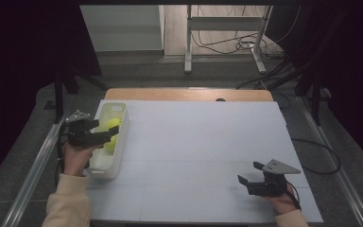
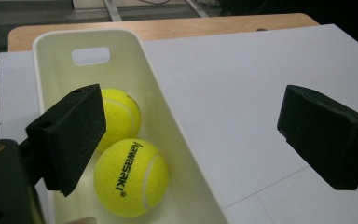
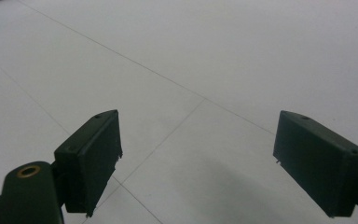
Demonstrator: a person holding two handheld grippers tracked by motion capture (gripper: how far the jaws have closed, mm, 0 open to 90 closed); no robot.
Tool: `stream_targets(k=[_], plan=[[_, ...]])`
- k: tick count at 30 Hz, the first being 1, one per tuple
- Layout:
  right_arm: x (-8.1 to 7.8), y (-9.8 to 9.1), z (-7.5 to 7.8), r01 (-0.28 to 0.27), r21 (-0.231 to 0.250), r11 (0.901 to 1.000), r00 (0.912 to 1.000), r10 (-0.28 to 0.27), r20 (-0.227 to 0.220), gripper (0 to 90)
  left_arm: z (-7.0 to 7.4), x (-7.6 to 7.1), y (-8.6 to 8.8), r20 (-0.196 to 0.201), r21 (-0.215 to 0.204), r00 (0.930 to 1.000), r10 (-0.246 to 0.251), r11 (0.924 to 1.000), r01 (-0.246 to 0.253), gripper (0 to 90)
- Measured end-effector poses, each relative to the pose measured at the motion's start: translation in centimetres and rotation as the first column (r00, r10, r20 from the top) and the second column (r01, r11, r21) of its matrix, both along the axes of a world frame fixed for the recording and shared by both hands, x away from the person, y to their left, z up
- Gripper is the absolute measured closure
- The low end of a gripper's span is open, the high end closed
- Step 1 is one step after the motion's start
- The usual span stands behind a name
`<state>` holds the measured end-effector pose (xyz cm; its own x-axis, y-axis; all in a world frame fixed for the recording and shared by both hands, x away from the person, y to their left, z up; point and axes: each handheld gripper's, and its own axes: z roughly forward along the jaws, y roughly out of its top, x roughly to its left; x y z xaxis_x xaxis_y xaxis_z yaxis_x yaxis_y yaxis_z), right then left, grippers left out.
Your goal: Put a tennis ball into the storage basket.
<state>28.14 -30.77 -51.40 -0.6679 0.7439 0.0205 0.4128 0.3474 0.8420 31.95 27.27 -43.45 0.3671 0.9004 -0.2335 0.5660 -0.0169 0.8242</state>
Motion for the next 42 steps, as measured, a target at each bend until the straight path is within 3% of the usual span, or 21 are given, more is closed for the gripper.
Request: stream_targets(k=[7,15,23,37,42], plan=[[0.0,0.0,0.0,-0.002,0.001,1.0,1.0,0.002,0.001,15.8,0.4,-0.8,-0.9,0.02,-0.026,0.9985,-0.05,0.9984,0.051,8.6],[0.0,0.0,0.1,-0.003,0.003,1.0,1.0,0.003,0.001,15.8,0.5,-1.8,-2.3,0.053,-0.021,0.9935,-0.101,0.9945,0.102,9.0],[-0.1,0.0,0.1,-0.004,0.002,1.0,1.0,0.004,0.002,15.8,0.2,-2.7,-4.3,0.069,-0.008,0.9826,-0.172,0.9849,0.173,9.0],[-0.1,0.0,0.1,-0.009,0.004,1.0,1.0,0.009,0.004,15.8,-1.0,-4.0,-6.8,0.101,0.027,0.9699,-0.222,0.9751,0.22,9.4],[-0.1,0.0,0.1,-0.011,0.005,0.9999,0.9999,0.011,0.006,15.7,-1.7,-4.4,-8.0,0.098,0.046,0.96,-0.262,0.9648,0.259,10.0]])
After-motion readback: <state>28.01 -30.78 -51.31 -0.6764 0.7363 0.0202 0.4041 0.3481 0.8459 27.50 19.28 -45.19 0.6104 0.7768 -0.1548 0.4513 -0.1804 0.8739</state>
